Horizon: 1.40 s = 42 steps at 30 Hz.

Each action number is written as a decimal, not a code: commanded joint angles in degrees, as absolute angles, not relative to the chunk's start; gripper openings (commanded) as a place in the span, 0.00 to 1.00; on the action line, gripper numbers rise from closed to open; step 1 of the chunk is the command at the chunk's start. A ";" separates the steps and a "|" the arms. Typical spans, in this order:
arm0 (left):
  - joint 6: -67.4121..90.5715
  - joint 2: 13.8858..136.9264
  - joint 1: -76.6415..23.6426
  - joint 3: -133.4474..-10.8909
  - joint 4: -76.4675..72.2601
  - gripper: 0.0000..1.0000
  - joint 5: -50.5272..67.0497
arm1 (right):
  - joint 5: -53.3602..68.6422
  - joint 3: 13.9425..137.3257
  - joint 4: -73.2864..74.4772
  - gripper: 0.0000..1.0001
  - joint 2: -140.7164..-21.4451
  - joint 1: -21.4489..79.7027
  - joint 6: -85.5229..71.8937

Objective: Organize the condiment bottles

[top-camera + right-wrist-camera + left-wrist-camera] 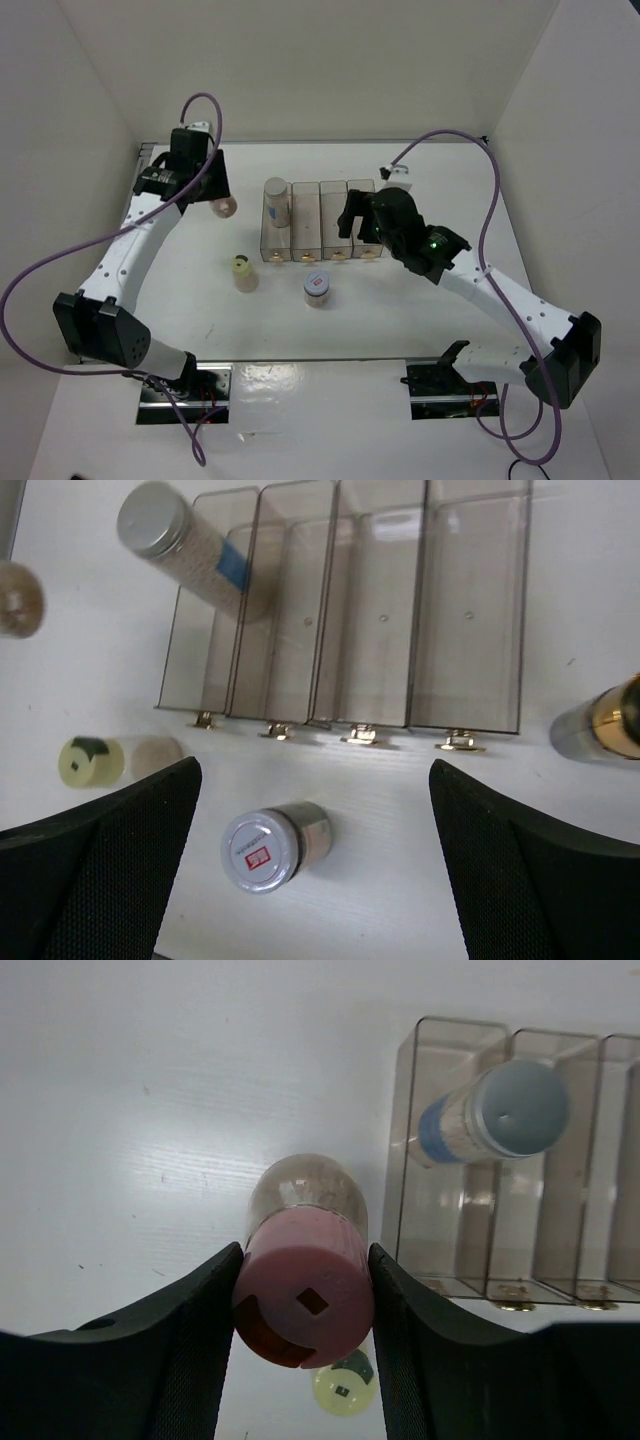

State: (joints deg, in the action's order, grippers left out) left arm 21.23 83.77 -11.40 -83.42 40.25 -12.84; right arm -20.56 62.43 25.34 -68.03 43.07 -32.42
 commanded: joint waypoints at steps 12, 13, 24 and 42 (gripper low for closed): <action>16.70 93.59 -25.04 -111.78 50.19 0.40 -6.32 | -12.66 64.86 26.28 0.99 -64.07 21.89 -30.23; 16.70 94.65 -25.92 -113.10 50.19 0.40 -6.33 | -12.66 64.86 26.28 0.99 -64.07 21.88 -30.23; 16.70 114.25 -32.96 -130.42 52.73 0.41 -10.55 | -10.55 64.86 26.28 0.99 -64.07 17.75 -29.18; 17.75 121.21 -32.43 -121.65 43.87 0.43 -13.54 | -9.49 64.34 25.75 0.99 -64.60 15.38 -27.60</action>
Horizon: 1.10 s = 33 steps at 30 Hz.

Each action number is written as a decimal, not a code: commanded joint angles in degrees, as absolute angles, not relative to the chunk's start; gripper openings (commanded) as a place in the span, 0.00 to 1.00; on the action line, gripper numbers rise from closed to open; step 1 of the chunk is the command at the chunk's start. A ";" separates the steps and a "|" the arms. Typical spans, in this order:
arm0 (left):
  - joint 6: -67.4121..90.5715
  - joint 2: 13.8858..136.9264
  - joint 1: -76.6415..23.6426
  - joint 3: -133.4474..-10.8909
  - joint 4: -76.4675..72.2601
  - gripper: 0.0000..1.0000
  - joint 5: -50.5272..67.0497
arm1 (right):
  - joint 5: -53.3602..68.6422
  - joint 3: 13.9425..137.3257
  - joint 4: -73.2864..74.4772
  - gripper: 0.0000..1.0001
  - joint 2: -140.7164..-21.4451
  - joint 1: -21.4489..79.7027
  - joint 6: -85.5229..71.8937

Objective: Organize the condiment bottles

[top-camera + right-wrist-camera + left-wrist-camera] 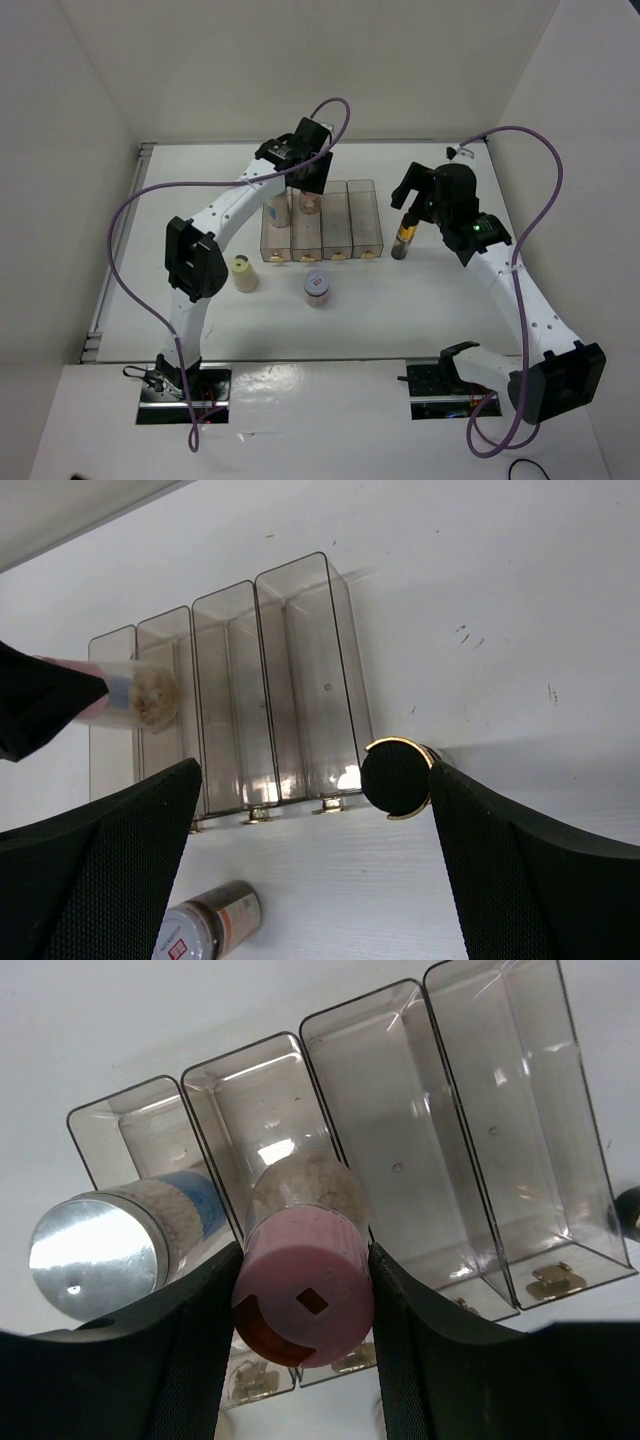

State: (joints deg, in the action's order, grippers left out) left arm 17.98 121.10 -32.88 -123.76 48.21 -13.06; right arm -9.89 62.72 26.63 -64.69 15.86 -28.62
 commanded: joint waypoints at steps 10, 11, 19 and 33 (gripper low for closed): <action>18.37 122.96 -30.50 -117.95 41.48 0.43 -11.34 | -8.88 64.34 25.75 0.99 -66.35 15.38 -27.60; 18.37 123.57 -30.50 -117.95 40.96 0.43 -10.82 | -8.88 64.34 25.75 0.99 -66.36 15.38 -27.60; 18.37 126.64 -30.50 -118.48 40.43 0.46 -9.76 | -8.35 64.34 25.75 0.99 -66.36 15.38 -27.60; 18.37 126.66 -30.50 -119.79 40.43 0.85 -10.46 | -7.73 64.86 25.75 0.99 -66.88 15.38 -27.07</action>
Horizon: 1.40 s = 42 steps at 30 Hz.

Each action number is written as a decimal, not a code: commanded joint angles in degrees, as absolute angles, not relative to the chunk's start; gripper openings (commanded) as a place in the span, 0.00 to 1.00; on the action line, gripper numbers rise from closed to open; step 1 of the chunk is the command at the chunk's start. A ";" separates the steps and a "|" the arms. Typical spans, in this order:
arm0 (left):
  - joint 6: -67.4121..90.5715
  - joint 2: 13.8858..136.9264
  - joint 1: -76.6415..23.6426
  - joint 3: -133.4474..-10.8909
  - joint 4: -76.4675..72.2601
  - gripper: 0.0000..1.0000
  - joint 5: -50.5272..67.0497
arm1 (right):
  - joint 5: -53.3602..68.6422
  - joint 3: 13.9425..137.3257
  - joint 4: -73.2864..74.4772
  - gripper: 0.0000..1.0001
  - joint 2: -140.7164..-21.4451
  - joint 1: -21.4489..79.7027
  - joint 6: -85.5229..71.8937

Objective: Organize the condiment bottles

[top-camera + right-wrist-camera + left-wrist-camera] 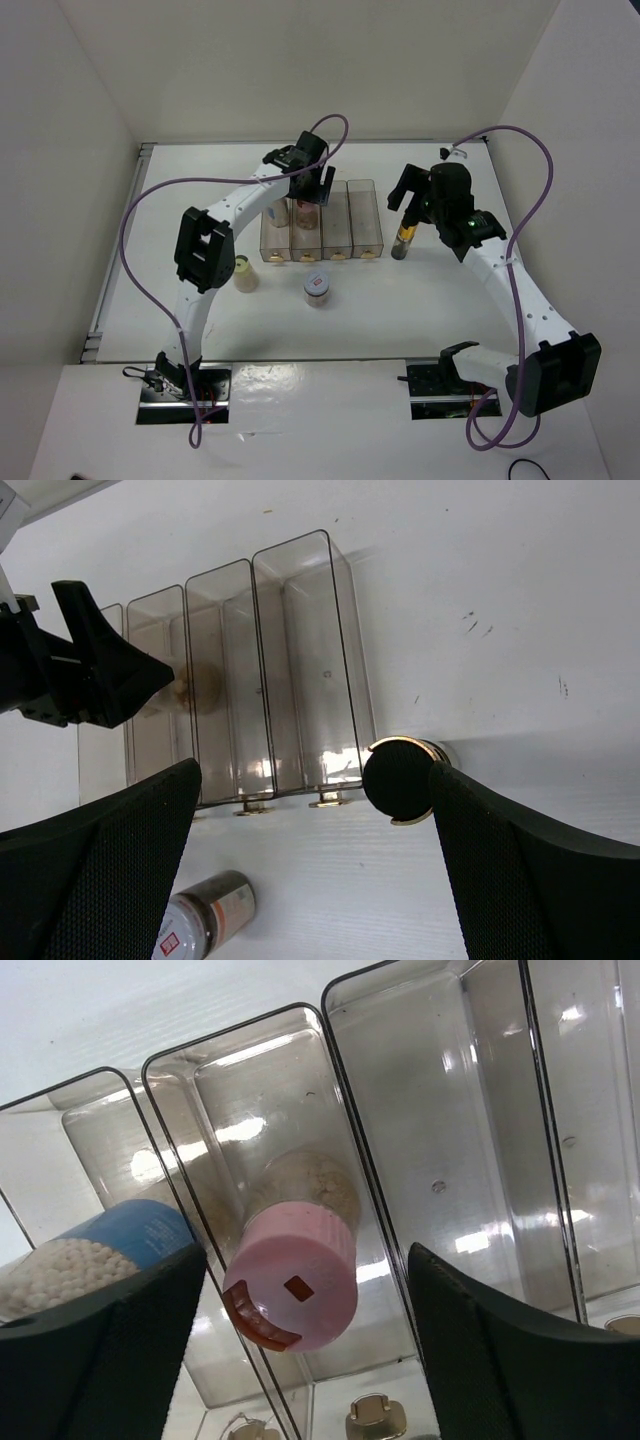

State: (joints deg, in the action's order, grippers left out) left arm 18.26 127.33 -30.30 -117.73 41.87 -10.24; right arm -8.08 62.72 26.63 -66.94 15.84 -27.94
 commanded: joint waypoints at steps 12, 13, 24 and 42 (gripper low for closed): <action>15.03 124.27 -37.70 -160.79 66.15 1.00 -11.95 | -7.04 65.92 26.28 0.99 -61.97 15.38 -28.12; 15.55 121.41 -38.23 -161.27 68.01 1.00 -13.00 | -5.47 65.92 26.28 0.99 -61.96 15.38 -28.12; 18.46 87.04 -38.85 -123.98 62.62 0.64 -26.81 | -3.16 63.11 24.52 0.99 -58.54 15.90 -29.27; 28.48 74.44 -34.10 -64.35 41.31 1.00 -21.89 | -2.64 62.49 25.66 0.98 -61.79 19.60 -28.74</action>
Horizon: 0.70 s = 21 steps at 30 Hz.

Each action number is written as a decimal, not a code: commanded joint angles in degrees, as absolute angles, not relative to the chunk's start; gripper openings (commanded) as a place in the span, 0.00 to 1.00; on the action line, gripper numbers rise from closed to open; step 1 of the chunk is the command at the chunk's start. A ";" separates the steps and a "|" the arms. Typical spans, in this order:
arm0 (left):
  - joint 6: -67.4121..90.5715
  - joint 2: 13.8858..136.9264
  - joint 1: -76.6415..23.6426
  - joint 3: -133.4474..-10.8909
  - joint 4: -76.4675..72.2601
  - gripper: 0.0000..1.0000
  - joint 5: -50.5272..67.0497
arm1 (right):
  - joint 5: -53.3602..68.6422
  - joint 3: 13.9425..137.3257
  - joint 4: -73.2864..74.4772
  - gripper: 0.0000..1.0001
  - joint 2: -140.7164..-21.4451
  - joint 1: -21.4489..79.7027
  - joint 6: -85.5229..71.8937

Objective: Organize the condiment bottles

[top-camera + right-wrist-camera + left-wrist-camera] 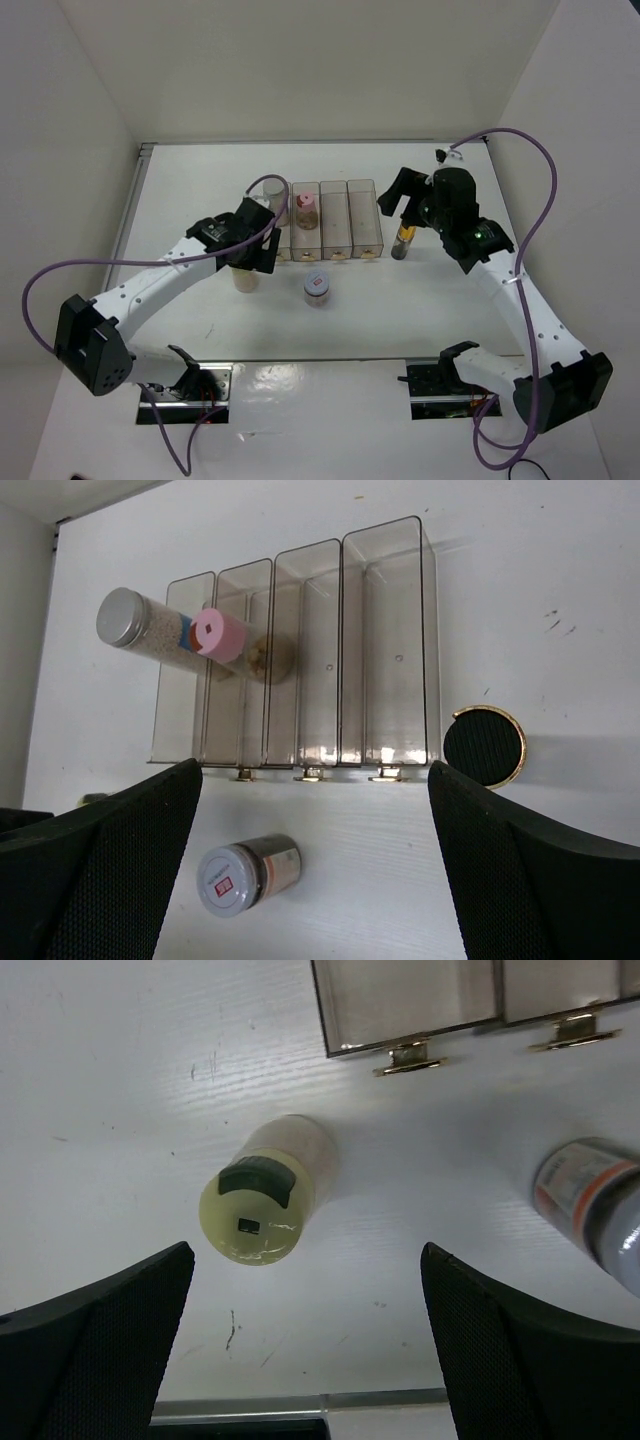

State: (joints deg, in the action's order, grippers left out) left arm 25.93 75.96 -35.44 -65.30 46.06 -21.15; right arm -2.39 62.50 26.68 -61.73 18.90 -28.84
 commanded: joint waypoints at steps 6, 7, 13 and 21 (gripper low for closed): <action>29.00 78.66 -28.74 -61.26 38.06 1.00 -16.88 | -2.64 62.49 25.14 0.98 -63.46 19.60 -28.74; 29.00 78.66 -27.44 -61.26 36.93 1.00 -16.88 | -2.64 62.49 25.14 0.98 -64.07 19.60 -28.22; 27.34 80.76 -23.82 -60.73 35.24 1.00 -12.31 | -2.64 61.96 24.61 0.98 -64.69 19.60 -28.21; 27.33 81.30 -23.82 -60.04 38.23 0.93 -10.72 | -3.16 61.96 24.08 0.98 -65.74 19.60 -28.21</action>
